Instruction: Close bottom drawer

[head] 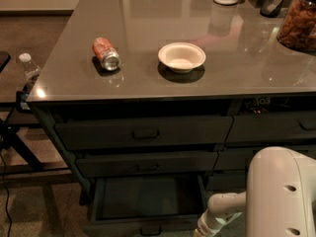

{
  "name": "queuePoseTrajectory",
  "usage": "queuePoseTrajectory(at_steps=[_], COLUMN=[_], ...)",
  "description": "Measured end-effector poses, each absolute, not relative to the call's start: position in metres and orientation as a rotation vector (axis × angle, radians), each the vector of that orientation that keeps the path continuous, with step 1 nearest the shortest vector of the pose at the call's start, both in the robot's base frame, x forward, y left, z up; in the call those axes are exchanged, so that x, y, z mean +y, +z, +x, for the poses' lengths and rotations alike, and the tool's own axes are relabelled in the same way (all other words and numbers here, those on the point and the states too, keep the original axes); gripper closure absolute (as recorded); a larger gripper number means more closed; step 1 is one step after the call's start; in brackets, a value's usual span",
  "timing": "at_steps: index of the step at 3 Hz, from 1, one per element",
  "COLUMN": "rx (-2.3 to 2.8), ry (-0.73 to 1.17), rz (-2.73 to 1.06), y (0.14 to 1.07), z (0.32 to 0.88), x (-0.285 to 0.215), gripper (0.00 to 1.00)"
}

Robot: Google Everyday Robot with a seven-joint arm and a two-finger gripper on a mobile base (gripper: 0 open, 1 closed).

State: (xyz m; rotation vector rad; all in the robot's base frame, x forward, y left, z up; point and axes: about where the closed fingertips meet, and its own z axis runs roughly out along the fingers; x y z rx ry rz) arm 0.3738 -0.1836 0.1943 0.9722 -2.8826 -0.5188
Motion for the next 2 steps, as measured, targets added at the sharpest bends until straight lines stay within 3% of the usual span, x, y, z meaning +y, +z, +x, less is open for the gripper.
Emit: queuePoseTrajectory(at_steps=[2], rx=[-2.981], ry=[-0.518], rz=[1.103], y=[0.172], z=[0.433], x=[-0.174], gripper=[1.00])
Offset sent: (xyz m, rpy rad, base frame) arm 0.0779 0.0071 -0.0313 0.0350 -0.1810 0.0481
